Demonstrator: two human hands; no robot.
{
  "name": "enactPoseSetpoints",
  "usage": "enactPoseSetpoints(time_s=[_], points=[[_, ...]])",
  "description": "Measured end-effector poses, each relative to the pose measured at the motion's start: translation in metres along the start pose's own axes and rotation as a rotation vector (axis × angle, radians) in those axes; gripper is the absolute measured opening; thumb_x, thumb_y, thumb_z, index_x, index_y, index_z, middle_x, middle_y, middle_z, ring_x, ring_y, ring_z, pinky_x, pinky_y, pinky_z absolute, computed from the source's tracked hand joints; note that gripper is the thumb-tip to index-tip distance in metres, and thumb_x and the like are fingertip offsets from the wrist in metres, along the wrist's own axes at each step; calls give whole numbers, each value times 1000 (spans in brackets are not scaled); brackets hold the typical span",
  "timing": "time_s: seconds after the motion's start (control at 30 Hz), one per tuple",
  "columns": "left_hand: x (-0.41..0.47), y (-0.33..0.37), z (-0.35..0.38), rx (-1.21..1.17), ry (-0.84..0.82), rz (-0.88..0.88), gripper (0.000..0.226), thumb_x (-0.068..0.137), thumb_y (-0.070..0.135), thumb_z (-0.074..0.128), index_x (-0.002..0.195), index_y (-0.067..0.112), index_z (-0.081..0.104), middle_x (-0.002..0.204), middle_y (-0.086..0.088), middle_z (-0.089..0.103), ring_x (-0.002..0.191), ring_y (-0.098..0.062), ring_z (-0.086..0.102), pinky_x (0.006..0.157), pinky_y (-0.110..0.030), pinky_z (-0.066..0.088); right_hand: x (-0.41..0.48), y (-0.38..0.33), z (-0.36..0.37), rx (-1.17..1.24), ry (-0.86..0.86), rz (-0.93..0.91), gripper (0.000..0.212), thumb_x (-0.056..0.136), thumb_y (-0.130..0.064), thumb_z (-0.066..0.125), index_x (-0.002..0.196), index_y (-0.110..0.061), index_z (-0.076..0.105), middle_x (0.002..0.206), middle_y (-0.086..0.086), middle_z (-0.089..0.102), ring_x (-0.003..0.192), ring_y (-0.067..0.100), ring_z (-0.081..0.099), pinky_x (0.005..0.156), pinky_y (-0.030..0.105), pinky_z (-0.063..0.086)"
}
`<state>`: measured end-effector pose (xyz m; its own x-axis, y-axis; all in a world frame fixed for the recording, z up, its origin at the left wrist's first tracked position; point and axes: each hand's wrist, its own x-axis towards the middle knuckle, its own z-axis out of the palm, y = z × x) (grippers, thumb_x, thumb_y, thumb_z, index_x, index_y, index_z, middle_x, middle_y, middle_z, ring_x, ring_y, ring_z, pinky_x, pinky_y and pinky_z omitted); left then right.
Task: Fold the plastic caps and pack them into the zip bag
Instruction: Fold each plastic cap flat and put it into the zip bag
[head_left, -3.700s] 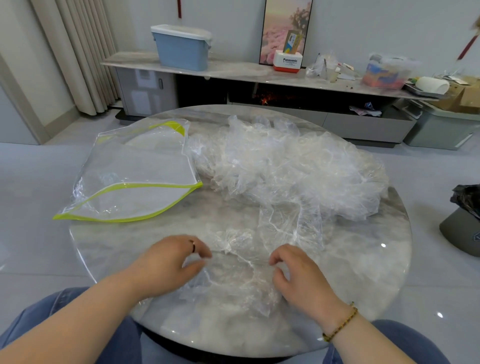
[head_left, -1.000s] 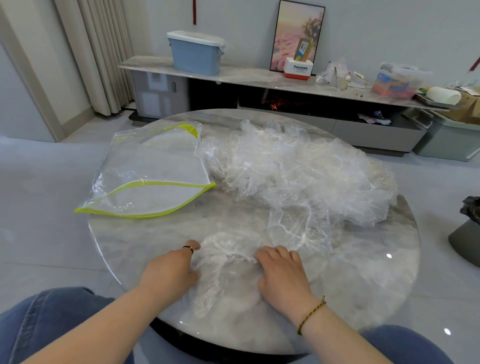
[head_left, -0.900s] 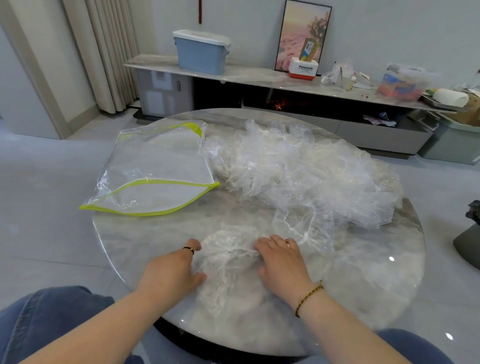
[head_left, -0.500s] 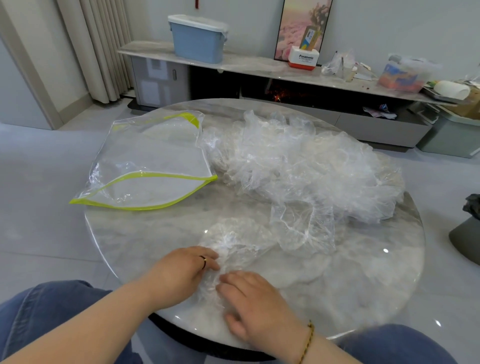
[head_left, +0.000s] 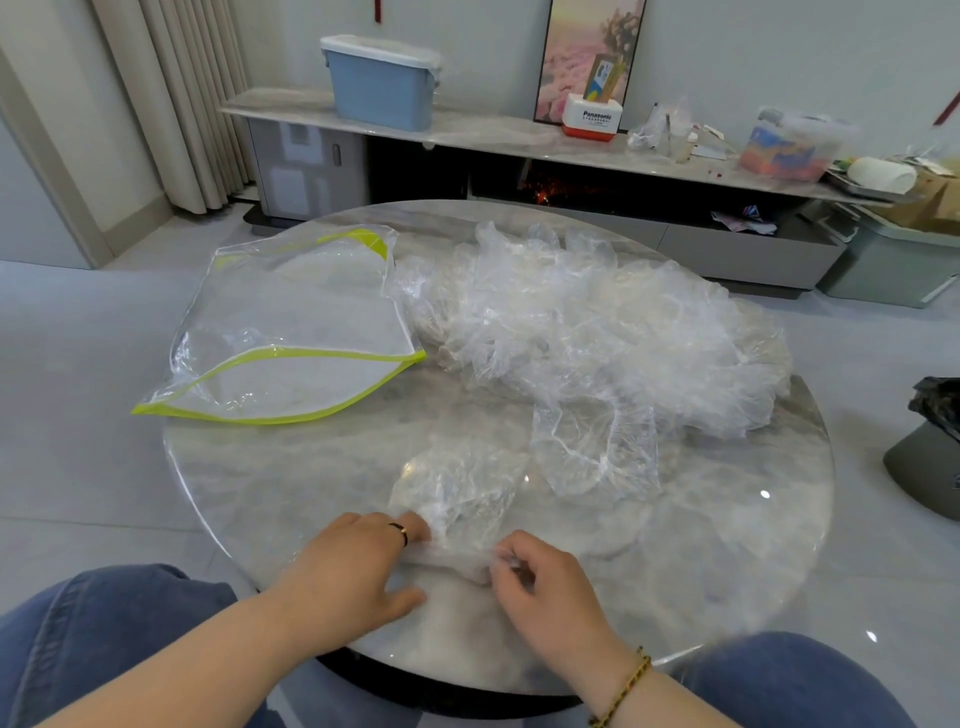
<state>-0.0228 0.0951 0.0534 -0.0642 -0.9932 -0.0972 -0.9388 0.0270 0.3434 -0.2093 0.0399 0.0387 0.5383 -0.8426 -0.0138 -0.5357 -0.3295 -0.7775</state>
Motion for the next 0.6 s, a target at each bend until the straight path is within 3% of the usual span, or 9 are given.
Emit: enactPoseSetpoints(time_s=[0.07,0.17,0.3,0.47,0.6], points=[[6,1,3,-97,105,-67,35,90,46,48,121,30,39,116,11,59,108,-11,51,87,-16,36,6,-2,-1,60,21,89,35,91,-16,51,58,-27,43,51,-14,52,52,2,47,53,12,33],[16,4,4,-153,181,-178,20,93,41,46,109,30,40,93,16,59,90,-11,50,71,-18,32,17,-6,0,83,95,161,32,91,-18,52,59,-19,48,52,-6,55,58,10,56,62,22,43],[25,10,3,-181,204,-285,16,94,38,47,99,33,32,72,21,49,98,-12,57,67,-20,28,32,-11,-1,74,119,252,33,92,-22,52,59,-23,45,46,-8,52,46,5,54,61,23,46],[31,14,5,-100,173,-345,17,95,39,42,97,32,27,66,16,42,97,-11,58,65,-21,31,46,-12,-3,-326,52,241,33,93,-34,44,62,-28,34,62,-12,43,72,12,49,63,24,38],[36,14,8,-93,177,-354,19,95,39,43,96,31,25,66,15,44,88,-13,57,64,-23,32,50,-9,-5,-404,64,203,24,93,-41,44,77,-25,37,66,-11,42,73,13,47,62,25,36]])
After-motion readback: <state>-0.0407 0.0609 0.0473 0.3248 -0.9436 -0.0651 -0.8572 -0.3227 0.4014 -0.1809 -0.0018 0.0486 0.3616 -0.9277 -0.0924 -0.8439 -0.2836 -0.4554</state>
